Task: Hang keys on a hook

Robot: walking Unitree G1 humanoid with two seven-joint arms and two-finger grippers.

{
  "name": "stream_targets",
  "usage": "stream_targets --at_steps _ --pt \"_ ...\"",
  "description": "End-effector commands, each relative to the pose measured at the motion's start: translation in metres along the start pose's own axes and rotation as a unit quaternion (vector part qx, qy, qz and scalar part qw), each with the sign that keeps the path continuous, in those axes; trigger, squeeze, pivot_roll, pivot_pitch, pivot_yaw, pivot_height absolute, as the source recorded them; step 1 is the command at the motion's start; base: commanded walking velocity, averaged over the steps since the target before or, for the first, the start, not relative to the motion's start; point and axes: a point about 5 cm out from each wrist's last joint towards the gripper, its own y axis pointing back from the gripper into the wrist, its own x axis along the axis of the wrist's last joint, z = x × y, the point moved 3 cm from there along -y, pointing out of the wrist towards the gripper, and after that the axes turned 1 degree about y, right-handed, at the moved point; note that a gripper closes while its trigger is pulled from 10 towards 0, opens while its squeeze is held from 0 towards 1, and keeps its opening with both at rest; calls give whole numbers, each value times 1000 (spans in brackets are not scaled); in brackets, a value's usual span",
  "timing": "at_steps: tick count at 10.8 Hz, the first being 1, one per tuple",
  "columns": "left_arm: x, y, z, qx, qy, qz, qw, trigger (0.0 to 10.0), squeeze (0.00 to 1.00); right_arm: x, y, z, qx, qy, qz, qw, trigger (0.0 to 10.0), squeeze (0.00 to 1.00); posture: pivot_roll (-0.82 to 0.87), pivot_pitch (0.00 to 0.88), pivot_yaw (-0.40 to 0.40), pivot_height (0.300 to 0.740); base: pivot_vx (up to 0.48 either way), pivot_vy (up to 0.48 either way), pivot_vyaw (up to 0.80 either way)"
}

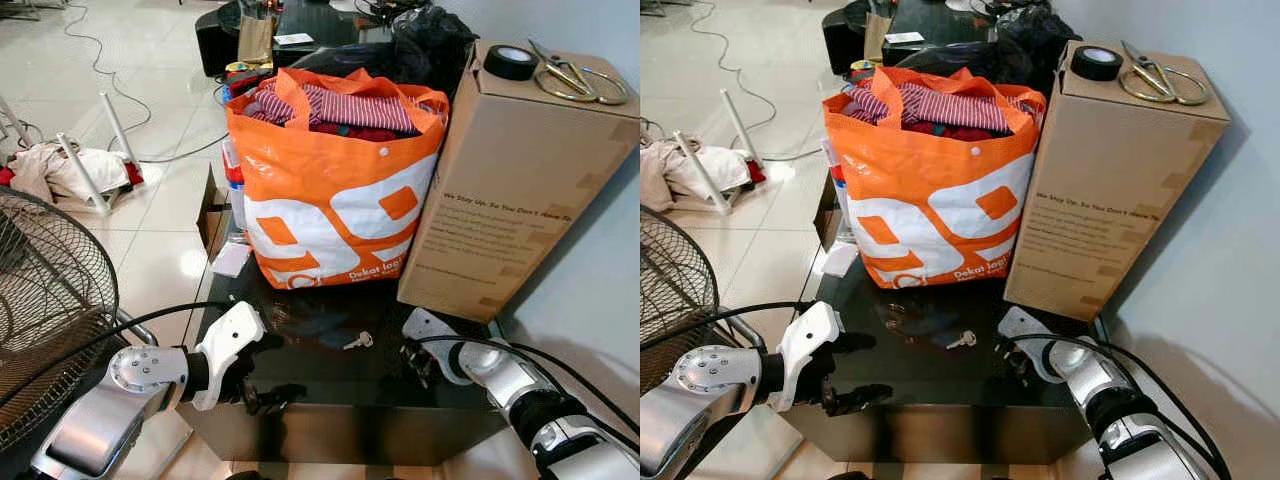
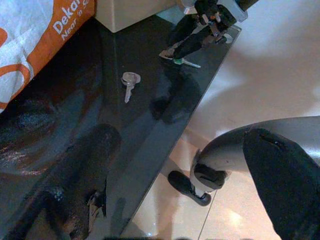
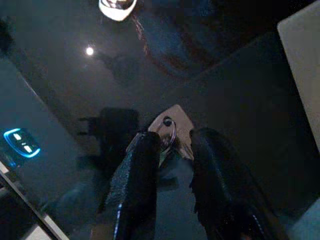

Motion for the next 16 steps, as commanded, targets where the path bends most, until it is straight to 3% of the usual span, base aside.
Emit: stream_targets --at_steps 1,2,3,4,5,13,15,16 --pt "3 1 0 -5 -10 -2 1000 10000 137 -4 2 4 -7 -4 -7 1000 10000 0 8 0 -9 740 0 0 0" --pt "3 1 0 -5 -11 -2 1000 10000 137 -5 2 3 -5 -3 -10 1000 8000 0 10 0 -10 740 0 0 0" --pt "4 1 0 -6 -12 -2 1000 10000 141 -7 1 1 3 -2 -14 1000 3608 0 11 0 -9 740 0 0 0" --pt "4 1 0 -6 -12 -2 1000 10000 141 -7 1 -2 10 -2 -15 1000 1294 0 12 0 -9 740 0 0 0" --pt "4 1 0 -6 -13 -2 1000 10000 141 -7 0 -4 12 -4 -14 1000 0 0 13 0 -7 740 0 0 0" --pt "8 4 -8 6 -21 0 1000 10000 141 0 0 -2 7 -16 8 1000 0 0 25 0 -3 740 0 0 0" --pt "17 7 -21 72 -32 42 996 10000 141 8 14 6 -1 -36 58 998 0 0 35 0 -17 740 0 0 0" --pt "29 11 -40 164 -26 92 982 10000 137 11 29 4 2 -69 89 994 0 0 44 0 -33 740 0 0 0"
